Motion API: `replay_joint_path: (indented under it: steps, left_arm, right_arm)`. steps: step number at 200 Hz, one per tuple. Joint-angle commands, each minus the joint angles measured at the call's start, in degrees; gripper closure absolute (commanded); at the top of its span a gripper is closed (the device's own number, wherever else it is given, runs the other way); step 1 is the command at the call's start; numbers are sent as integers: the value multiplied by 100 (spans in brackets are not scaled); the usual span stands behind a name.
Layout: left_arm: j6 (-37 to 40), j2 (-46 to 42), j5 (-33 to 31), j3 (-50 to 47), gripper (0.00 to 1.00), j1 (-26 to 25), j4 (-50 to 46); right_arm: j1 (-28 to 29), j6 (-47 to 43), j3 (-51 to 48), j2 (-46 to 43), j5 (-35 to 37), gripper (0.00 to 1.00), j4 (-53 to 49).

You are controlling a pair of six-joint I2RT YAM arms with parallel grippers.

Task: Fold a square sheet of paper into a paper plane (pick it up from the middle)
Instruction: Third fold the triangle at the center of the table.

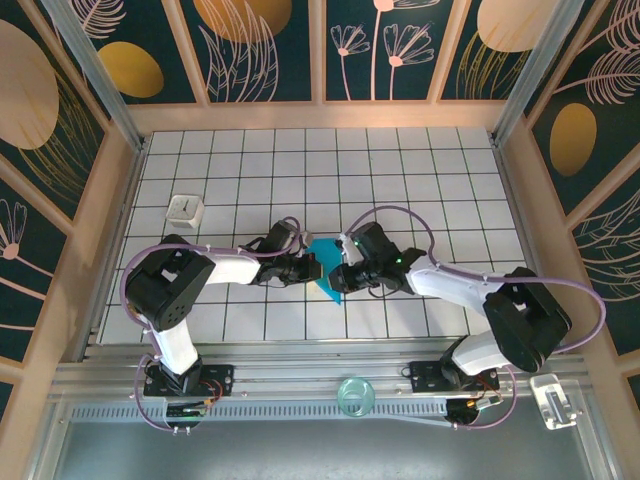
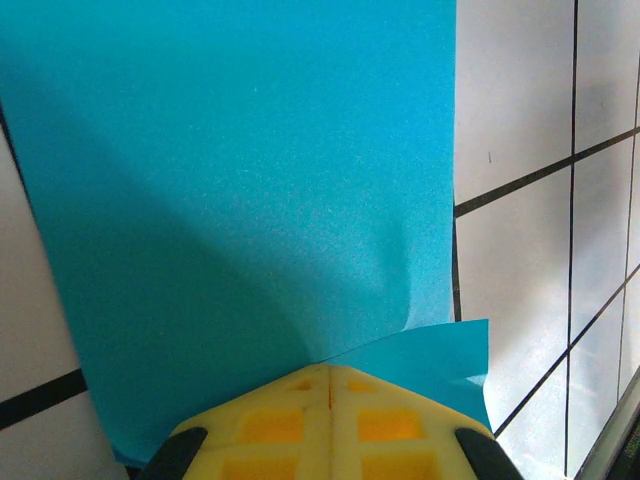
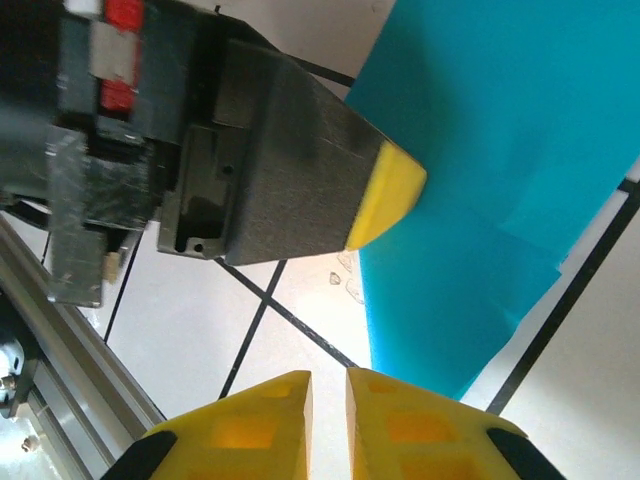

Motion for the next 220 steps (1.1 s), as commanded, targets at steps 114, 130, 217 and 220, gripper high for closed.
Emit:
replay_joint_path:
  steps: [114, 130, 217, 220]
  left_arm:
    - [135, 143, -509, -169, 100, 35, -820]
    - [124, 146, -500, -184, 100, 27, -806]
    - [138, 151, -484, -230, 100, 31, -802]
    - [138, 153, -483, -230, 100, 28, -802]
  right_arm:
    - [-145, 612, -170, 259, -293, 100, 1011]
    - [-147, 616, -107, 403, -373, 100, 1010]
    - [-4, 543, 188, 1145, -648, 100, 955]
    - [-3, 527, 206, 1174, -648, 100, 938]
